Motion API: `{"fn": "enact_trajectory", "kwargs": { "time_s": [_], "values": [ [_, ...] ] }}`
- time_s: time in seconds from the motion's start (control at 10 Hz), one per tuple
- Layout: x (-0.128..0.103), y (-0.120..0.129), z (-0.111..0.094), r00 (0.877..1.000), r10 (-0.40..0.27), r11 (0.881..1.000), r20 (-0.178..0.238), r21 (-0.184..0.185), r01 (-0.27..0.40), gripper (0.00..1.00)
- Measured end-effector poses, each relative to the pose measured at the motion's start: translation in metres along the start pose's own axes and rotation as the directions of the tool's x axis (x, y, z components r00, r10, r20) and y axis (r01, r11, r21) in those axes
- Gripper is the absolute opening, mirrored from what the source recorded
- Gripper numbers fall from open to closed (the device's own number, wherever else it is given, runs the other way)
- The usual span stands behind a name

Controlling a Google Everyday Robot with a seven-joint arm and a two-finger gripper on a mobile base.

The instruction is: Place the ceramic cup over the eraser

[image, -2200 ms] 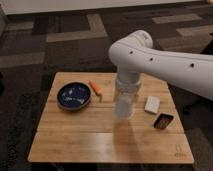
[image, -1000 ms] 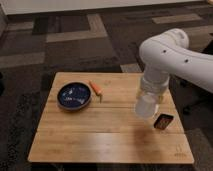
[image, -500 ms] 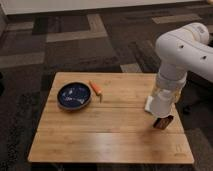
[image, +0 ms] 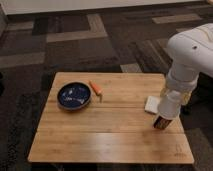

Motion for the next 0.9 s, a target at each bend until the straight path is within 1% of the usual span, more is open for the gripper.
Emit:
{"fn": "enact_trajectory", "kwargs": {
  "time_s": [0.2,0.4,0.9],
  "values": [
    [0.002,-0.003,0.008,1.000,0.008,1.000,-0.015,-0.009,-0.008,0.00],
    [0.003,0.000,0.017,0.999,-0.006,1.000,-0.032,-0.022,0.005,0.00],
    [0.003,-0.003,0.033,0.998,-0.005,0.999,-0.061,-0.032,0.003,0.00]
  ]
}}
